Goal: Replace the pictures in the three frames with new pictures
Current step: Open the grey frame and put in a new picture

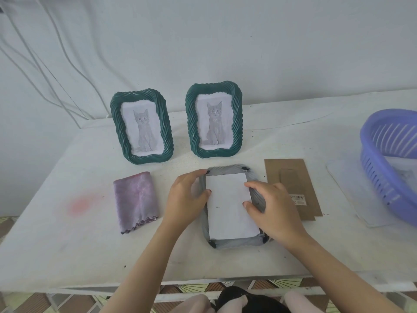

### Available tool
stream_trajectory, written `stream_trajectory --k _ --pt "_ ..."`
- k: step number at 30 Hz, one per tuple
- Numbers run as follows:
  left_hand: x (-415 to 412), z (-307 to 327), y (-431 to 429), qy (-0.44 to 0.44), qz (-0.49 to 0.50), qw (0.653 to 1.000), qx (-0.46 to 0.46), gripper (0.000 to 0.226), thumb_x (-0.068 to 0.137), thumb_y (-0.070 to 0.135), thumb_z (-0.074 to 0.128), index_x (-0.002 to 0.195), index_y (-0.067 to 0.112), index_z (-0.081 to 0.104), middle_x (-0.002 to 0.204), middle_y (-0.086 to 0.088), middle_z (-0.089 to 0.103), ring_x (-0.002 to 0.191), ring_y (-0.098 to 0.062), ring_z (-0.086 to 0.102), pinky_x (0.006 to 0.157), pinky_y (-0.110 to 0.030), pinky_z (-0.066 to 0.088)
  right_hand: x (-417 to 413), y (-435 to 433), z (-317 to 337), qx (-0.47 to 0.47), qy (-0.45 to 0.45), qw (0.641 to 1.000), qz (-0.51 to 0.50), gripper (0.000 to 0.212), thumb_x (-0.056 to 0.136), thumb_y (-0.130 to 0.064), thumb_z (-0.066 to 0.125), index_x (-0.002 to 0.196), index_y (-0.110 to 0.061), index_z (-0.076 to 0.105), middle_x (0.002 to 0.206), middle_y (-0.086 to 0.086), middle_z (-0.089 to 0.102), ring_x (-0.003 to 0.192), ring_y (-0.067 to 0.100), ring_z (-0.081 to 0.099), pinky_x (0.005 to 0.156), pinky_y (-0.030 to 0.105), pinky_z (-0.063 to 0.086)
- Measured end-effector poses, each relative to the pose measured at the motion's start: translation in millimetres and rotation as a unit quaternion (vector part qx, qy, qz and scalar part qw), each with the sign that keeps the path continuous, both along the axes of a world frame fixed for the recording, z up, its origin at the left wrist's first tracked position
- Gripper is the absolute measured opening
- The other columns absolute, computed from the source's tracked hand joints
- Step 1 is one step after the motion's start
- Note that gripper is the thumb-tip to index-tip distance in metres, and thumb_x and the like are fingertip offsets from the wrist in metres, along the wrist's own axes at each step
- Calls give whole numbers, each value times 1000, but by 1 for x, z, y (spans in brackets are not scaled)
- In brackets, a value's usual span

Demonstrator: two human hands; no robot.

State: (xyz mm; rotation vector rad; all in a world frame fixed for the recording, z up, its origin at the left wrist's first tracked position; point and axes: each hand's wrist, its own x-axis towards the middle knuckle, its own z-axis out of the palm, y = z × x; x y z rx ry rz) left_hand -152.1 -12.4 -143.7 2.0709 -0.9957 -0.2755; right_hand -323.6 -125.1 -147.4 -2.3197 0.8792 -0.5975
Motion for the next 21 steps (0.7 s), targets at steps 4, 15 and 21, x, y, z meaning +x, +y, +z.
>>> stream_trajectory --k 4,15,21 --pt "0 4 -2 63 1 997 -49 44 76 9 70 115 29 60 113 20 59 105 11 47 88 0 30 -1 1 -1 -1 -1 1000 2 43 79 -25 67 121 -27 58 98 -32 47 101 9 45 79 21 36" --pt "4 11 -11 287 1 943 -168 43 77 -17 59 95 22 64 90 2 67 71 -6 62 69 -18 51 0 -2 -2 8 -31 1000 -1 39 81 -24 67 118 -31 59 110 -28 53 101 3 40 84 17 34" --pt "5 8 -8 302 -13 933 -194 45 77 -21 55 92 19 66 84 12 68 70 -2 57 72 -15 49 3 -8 3 95 -70 993 -10 32 82 -21 66 109 -37 63 95 -33 56 94 -7 44 77 8 33"
